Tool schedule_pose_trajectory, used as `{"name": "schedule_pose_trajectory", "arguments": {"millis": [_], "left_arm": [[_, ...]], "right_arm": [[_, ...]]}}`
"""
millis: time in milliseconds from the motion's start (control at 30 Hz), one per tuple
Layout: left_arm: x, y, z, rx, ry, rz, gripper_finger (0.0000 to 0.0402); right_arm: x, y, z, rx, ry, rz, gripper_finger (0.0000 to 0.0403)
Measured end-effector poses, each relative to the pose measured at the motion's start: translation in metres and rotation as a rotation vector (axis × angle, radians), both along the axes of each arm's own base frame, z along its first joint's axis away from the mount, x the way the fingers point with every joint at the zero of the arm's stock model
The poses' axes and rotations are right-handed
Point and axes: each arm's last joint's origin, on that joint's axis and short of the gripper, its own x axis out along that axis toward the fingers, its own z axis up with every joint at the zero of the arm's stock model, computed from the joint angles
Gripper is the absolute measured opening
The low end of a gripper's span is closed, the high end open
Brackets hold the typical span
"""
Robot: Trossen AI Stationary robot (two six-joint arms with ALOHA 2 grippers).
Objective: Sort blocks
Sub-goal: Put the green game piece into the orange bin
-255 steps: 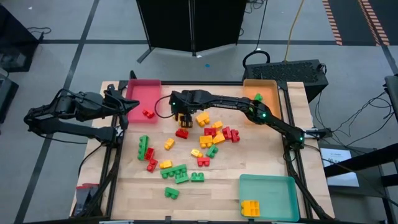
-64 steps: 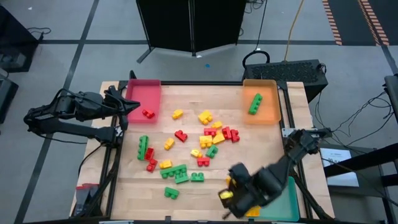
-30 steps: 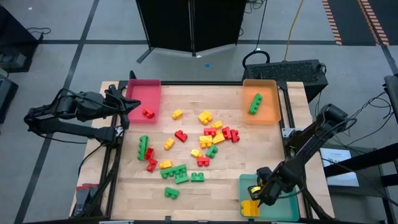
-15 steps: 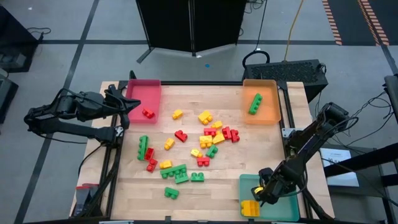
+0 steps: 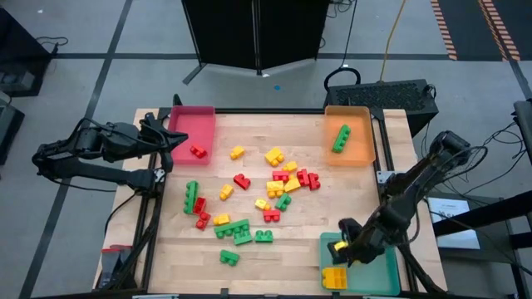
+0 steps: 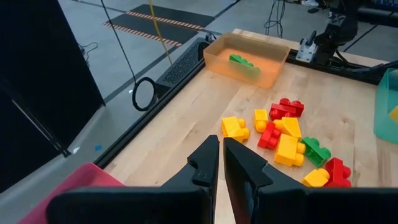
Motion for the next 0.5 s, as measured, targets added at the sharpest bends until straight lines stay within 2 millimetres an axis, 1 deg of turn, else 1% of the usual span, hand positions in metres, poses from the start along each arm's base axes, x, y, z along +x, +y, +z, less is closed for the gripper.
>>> {"name": "schedule_pose_trajectory", "arguments": {"millis": [100, 200, 267, 367, 433, 500], "left_arm": [[0.0, 0.0, 0.0, 0.0, 0.0, 0.0, 0.0031], [0.0, 0.0, 0.0, 0.0, 0.0, 0.0, 0.0031], [0.0, 0.0, 0.0, 0.0, 0.0, 0.0, 0.0031], [0.0, 0.0, 0.0, 0.0, 0.001, 0.0, 0.0031], [0.0, 0.0, 0.0, 0.0, 0.001, 0.0, 0.0031], [0.0, 0.0, 0.0, 0.0, 0.001, -0.001, 0.0031]], "right_arm": [[0.01, -0.018, 0.032, -0.06, -0.169, -0.08, 0.0314], [0.027, -0.042, 0.059, -0.24, -0.361, -0.149, 0.0313], [0.043, -0.059, 0.071, -0.362, -0.443, -0.141, 0.0313], [0.072, -0.087, 0.076, -0.526, -0.481, -0.081, 0.0313], [0.095, -0.104, 0.073, -0.6, -0.478, 0.001, 0.0313], [0.119, -0.118, 0.067, -0.636, -0.471, 0.091, 0.0313]]}}
